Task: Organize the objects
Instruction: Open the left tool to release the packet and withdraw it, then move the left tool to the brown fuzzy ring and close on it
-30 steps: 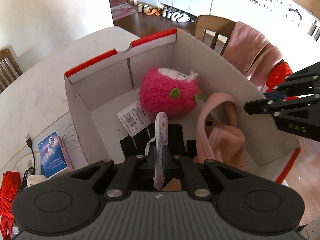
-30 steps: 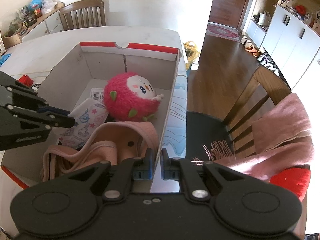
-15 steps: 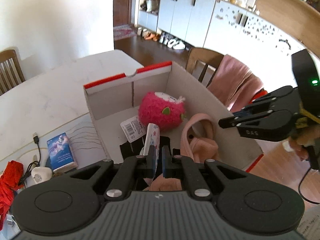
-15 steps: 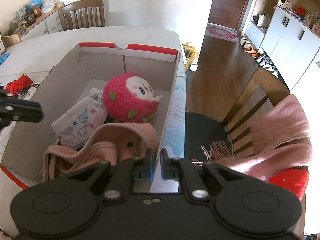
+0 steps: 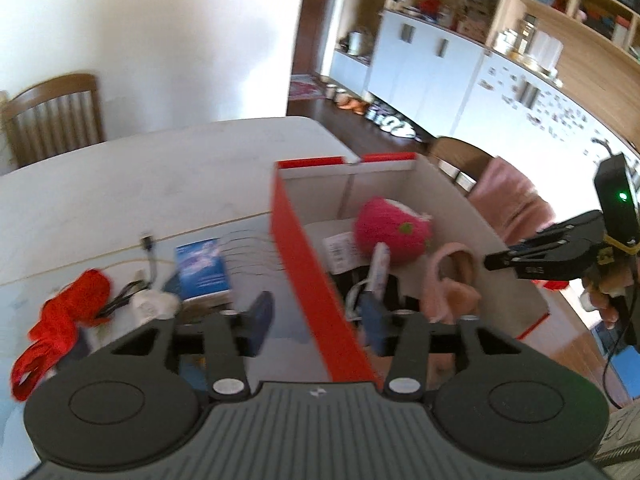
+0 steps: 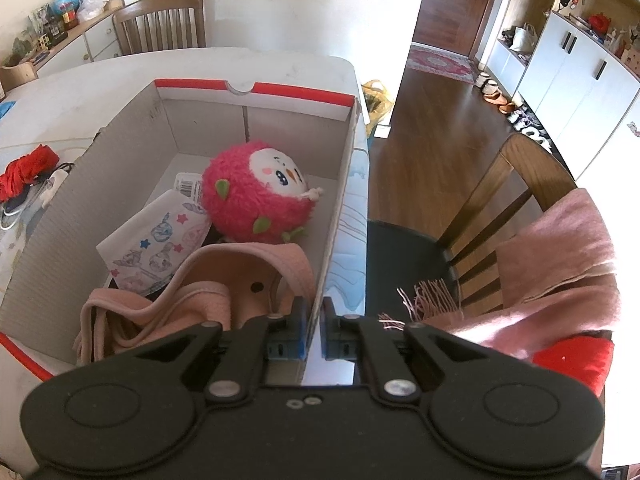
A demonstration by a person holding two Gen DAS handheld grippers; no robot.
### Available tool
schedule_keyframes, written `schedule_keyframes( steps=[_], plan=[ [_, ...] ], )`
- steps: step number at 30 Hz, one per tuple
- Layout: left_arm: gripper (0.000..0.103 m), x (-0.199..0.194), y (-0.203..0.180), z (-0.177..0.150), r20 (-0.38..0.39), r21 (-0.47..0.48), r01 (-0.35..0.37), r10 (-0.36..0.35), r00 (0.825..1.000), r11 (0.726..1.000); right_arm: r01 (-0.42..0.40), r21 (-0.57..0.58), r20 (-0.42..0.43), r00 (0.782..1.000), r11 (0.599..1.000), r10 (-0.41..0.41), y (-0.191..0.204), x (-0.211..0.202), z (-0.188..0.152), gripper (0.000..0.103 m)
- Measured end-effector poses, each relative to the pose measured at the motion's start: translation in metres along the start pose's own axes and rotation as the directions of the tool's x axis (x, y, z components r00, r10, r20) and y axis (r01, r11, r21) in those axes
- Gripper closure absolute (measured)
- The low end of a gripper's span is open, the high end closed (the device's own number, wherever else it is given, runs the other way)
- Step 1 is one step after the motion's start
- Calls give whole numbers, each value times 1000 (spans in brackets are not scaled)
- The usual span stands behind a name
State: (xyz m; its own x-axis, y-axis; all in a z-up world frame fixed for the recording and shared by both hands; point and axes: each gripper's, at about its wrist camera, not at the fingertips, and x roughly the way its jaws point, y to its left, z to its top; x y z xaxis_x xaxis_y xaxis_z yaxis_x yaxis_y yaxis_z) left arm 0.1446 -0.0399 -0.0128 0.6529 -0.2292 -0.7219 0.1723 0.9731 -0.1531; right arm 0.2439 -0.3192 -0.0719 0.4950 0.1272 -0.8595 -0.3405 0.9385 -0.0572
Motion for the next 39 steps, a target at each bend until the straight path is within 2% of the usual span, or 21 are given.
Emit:
schedule_keyframes(
  steps=[5,10,16,19,30,39],
  plan=[
    [35,-8,29,-10,18,-55,-64,65,998,996,4,5,-3,1000,1000,-4,0,0,0,98],
    [31,-4,49,-18,0,-68,-109,109,994,992,14,6,-5,1000,1000,-14,2,0,1,98],
    [30,6,62,-28,-22,-77,-112,110,994,991,23,15,-10,1000,1000,-23,3,0,1,99],
    [20,14,65,-31,-32,-75,-109,107,994,991,27,19,-12,1000,999,-26,3,0,1,99],
    [15,72,81,-47,-140,-88,-115,102,985,989,38,23,-22,999,999,-38,5,0,2,99],
    [15,109,70,-47,-163,-36,-173,165,973,984,39,24,-23,999,999,-38,4,0,2,99]
  ],
)
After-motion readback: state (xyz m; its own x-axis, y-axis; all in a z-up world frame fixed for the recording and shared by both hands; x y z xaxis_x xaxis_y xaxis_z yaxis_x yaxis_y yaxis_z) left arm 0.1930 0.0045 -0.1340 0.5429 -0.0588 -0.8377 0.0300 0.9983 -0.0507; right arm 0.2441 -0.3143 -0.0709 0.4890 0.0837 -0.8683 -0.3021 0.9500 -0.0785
